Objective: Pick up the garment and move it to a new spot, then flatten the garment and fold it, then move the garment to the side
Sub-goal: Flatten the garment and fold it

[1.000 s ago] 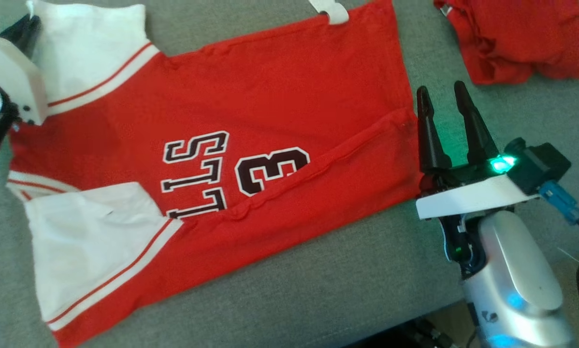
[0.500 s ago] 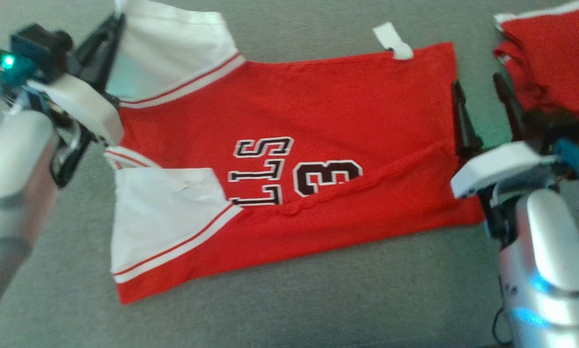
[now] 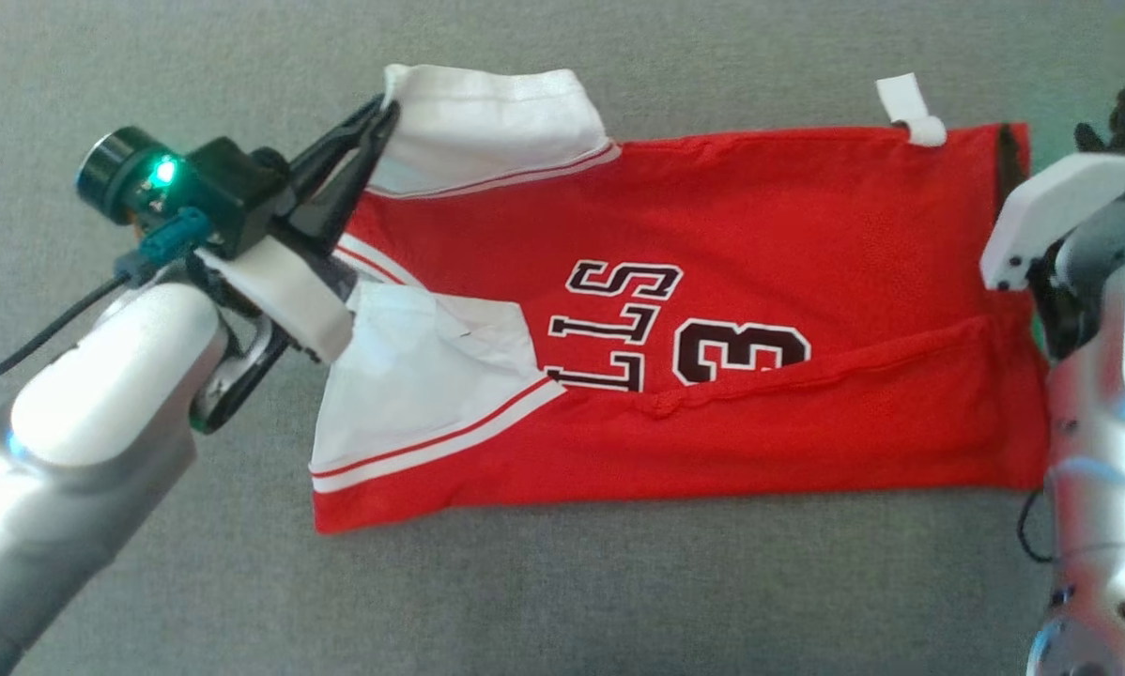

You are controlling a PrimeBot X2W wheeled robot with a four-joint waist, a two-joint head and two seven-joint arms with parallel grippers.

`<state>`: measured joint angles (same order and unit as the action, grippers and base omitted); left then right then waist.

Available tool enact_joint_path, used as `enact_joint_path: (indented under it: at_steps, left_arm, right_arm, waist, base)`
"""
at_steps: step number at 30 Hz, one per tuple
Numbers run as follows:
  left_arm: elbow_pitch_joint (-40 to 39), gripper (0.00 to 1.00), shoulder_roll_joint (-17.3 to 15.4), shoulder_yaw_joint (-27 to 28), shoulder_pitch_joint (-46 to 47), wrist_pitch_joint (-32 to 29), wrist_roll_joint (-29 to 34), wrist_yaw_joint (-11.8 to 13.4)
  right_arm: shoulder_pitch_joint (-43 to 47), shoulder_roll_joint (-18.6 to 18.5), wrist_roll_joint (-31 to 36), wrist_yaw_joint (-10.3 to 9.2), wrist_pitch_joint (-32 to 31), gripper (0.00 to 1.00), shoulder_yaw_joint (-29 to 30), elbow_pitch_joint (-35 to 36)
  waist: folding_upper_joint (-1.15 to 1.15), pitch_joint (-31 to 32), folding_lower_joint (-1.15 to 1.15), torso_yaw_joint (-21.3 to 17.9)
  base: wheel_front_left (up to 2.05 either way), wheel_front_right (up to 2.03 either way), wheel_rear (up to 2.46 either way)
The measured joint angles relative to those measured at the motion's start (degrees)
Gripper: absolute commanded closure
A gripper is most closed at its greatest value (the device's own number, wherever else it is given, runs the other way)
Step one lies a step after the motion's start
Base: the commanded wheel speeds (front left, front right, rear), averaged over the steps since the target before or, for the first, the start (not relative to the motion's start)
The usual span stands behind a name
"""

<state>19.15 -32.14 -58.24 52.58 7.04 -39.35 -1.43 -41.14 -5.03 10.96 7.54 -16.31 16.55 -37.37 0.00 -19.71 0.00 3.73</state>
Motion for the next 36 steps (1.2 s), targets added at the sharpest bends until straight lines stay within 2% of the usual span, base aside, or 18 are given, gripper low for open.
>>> enact_joint_path:
  at_steps: [9, 10, 11, 12, 20, 26, 32, 36]
  left_arm:
    - [-5.2, 1.00, -1.6, -0.3, 0.1, -1.8, 0.0, 1.5]
    - [-5.3, 1.00, -1.7, -0.3, 0.1, -1.9, 0.0, 1.5]
    - [-5.3, 1.00, -1.8, -0.2, 0.1, -2.0, 0.0, 1.5]
    - [-5.3, 1.00, -1.8, -0.1, 0.1, -2.0, 0.0, 1.5]
    - [-1.7, 1.00, -3.0, 1.6, 1.6, -1.9, -0.6, 3.1]
    - [4.4, 1.00, -3.1, 3.1, 5.7, -0.8, -0.6, 2.9]
    - [12.8, 1.00, -1.6, 4.7, 13.6, 2.0, 1.7, 2.2]
    - [17.1, 1.00, 0.3, 5.2, 17.8, 4.4, 2.9, 2.0]
  right_arm:
    - [-7.2, -0.9, 6.6, 0.00, -0.8, 0.00, 2.5, -10.3]
    - [-8.3, -1.1, 7.3, 0.00, -1.3, 0.30, 2.5, -11.3]
    - [-9.4, -1.2, 7.9, 0.00, -1.4, 0.68, 2.4, -12.3]
    - [-10.1, -1.2, 8.3, 0.00, -1.4, 1.00, 2.2, -13.2]
    - [-11.9, -0.9, 4.7, 0.00, 6.8, 1.00, 0.4, -18.2]
    - [-19.4, -0.7, -1.9, 0.00, 12.5, 1.00, -3.7, -19.4]
    - [-24.1, -0.4, -9.5, 0.00, 17.4, 1.00, -9.6, -20.1]
    - [-25.8, -0.4, -13.3, 0.00, 20.2, 1.00, -11.0, -19.9]
  waist:
    - [0.00, -3.3, 0.00, 0.9]
    - [0.00, -3.5, 0.00, 0.8]
    - [0.00, -3.7, 0.00, 0.7]
    - [0.00, -3.7, 0.00, 0.5]
    - [0.00, -3.1, 0.00, -1.6]
    - [0.00, -3.5, 0.00, -3.8]
    - [0.00, -5.2, 0.00, -5.3]
    - [0.00, -5.8, 0.01, -5.8]
  base:
    - [0.00, 0.00, 0.00]
    - [0.00, 0.00, 0.00]
    - [0.00, 0.00, 0.00]
    - [0.00, 0.00, 0.00]
    - [0.00, 0.00, 0.00]
    - [0.00, 0.00, 0.00]
    - [0.00, 0.00, 0.00]
    - [0.00, 0.00, 0.00]
